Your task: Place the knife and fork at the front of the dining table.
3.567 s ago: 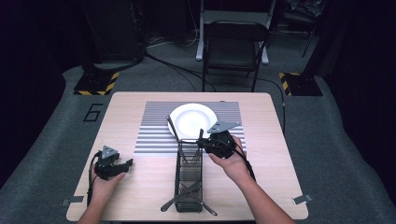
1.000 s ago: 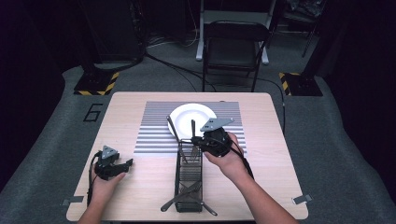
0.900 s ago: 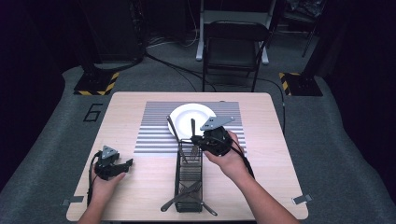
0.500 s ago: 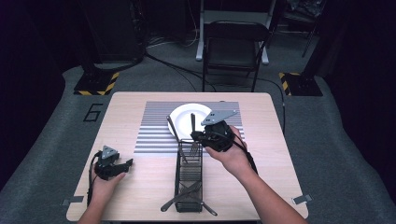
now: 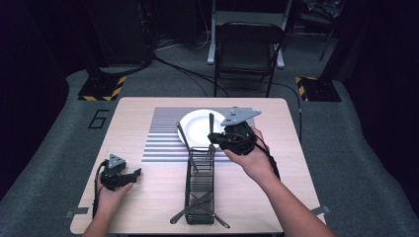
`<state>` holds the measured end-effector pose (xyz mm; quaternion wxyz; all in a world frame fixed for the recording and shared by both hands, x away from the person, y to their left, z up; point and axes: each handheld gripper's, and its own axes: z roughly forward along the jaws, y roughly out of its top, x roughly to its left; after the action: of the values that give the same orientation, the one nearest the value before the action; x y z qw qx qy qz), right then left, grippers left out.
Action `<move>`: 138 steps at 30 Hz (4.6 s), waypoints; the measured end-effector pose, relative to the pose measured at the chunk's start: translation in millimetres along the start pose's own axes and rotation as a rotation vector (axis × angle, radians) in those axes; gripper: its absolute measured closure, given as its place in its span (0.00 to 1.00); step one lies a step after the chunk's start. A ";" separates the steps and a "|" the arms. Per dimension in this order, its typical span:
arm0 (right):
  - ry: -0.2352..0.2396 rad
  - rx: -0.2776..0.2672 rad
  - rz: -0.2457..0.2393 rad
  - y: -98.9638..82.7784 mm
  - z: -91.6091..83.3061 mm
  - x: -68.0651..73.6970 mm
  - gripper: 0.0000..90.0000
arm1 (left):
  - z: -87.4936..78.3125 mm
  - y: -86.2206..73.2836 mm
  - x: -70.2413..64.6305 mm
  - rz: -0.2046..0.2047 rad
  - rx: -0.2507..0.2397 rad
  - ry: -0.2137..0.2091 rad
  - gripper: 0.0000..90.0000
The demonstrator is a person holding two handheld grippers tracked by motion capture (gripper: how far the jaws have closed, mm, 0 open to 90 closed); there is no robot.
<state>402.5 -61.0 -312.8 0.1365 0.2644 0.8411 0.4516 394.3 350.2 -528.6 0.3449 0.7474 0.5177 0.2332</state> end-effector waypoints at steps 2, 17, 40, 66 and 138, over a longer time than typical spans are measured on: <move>-0.005 -0.002 -0.001 -0.2 -2.9 -2.4 0.97 | 0.0 0.0 -0.2 0.002 0.002 -0.002 0.29; -0.059 -0.008 0.015 -1.6 -18.9 -19.6 0.97 | 0.7 0.1 -3.1 0.016 0.018 -0.021 0.20; -0.126 -0.020 0.054 -21.9 -15.3 -43.0 0.97 | 0.4 -0.3 -4.5 0.024 0.022 -0.029 0.17; -0.212 0.010 0.091 -64.9 20.8 -63.6 0.97 | 0.8 -0.6 -4.6 0.020 0.017 -0.029 0.17; -0.446 0.036 0.541 -119.1 98.4 -136.9 0.97 | 0.8 -0.6 -4.6 0.020 0.018 -0.028 0.17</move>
<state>522.9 -124.9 -467.7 0.1876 0.5722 0.6980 0.3876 392.9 345.7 -529.5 0.3429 0.7589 0.5073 0.2218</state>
